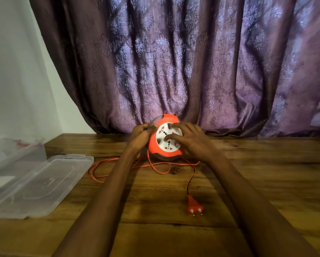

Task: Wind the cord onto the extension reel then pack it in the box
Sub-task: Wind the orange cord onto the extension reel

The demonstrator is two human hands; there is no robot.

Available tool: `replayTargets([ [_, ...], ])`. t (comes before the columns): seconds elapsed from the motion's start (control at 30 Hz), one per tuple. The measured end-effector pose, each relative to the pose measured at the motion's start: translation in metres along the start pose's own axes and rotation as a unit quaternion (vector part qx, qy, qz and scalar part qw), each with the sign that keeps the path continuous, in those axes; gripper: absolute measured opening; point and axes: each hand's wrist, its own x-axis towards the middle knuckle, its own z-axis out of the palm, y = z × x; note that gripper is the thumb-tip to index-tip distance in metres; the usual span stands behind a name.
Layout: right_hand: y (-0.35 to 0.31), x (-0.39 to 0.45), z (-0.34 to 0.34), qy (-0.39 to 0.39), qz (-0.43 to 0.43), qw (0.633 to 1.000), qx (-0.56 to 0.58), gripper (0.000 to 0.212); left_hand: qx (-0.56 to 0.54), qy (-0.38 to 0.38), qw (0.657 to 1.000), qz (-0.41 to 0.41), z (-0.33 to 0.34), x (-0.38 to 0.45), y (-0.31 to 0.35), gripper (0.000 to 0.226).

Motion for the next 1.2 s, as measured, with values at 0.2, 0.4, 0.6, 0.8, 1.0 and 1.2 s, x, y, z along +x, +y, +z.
replayTargets([
  [0.2,-0.013,0.006,0.011,0.033,-0.009,0.996,-0.078,0.055,0.095,-0.006,0.995,0.036,-0.005,0.0,0.003,0.018],
  [0.4,-0.022,0.015,0.013,0.052,0.312,0.945,0.082,0.067,0.11,-0.009,0.984,0.137,0.012,-0.008,0.001,0.018],
  [0.6,-0.018,0.019,0.005,0.093,0.565,0.5,0.649,0.039,0.242,-0.02,0.942,0.231,0.036,-0.016,-0.011,0.033],
  [0.8,-0.004,0.011,0.011,0.101,0.484,0.737,0.461,0.039,0.161,0.076,0.967,0.183,0.022,-0.01,-0.004,0.023],
  [1.0,0.007,0.004,0.019,0.117,0.067,0.987,0.082,0.037,0.079,0.095,0.984,0.125,0.01,-0.002,0.001,0.038],
  [1.2,0.0,0.004,0.013,0.059,-0.02,0.998,-0.032,0.053,0.052,0.042,0.995,0.081,0.003,-0.007,0.01,0.028],
])
